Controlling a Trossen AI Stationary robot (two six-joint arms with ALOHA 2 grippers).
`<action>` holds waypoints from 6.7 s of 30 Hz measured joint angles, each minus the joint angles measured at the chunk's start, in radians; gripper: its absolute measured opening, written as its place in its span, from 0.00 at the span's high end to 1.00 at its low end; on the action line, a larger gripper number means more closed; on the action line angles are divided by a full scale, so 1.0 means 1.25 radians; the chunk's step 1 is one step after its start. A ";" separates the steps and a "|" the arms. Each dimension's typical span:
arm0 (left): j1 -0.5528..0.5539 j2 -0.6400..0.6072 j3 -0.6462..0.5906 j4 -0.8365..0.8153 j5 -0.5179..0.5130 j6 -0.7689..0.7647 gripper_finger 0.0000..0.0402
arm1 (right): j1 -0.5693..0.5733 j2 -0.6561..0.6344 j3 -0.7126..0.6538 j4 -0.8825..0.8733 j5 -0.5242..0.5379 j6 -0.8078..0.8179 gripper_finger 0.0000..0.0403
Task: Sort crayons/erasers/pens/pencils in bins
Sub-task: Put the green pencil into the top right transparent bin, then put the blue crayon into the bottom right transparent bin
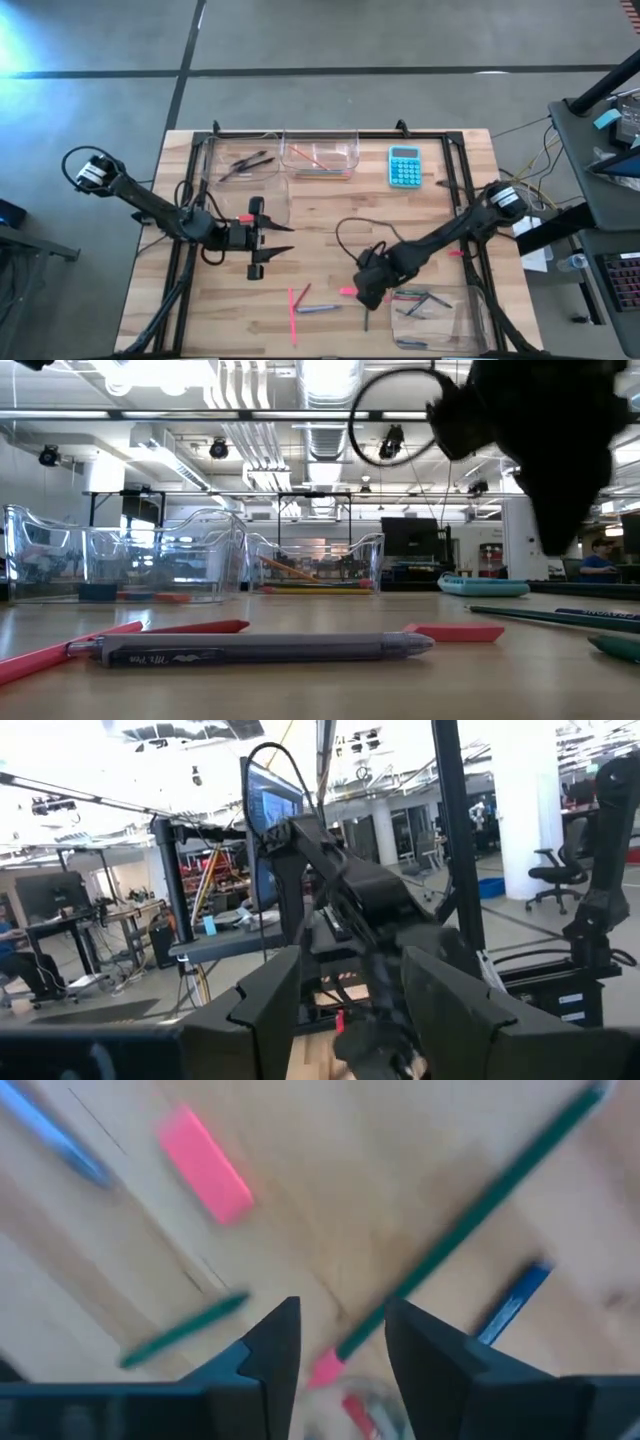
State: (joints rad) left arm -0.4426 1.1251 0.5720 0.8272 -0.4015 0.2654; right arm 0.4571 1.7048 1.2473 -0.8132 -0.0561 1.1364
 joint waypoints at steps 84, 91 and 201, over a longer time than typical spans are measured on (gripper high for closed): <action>-0.002 0.035 0.013 0.001 0.003 -0.055 0.60 | -0.173 0.095 0.042 0.190 -0.029 -0.232 0.97; -0.004 0.032 0.016 0.001 0.004 -0.061 0.60 | -0.205 0.040 0.042 0.225 0.096 -0.338 0.97; -0.003 0.034 0.019 -0.005 0.003 -0.019 0.60 | -0.156 -0.155 -0.175 -0.016 -0.067 -0.407 0.59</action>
State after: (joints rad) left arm -0.4465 1.1671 0.5953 0.8215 -0.3973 0.2417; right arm 0.2618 1.5106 1.0287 -0.8335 -0.1403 0.6274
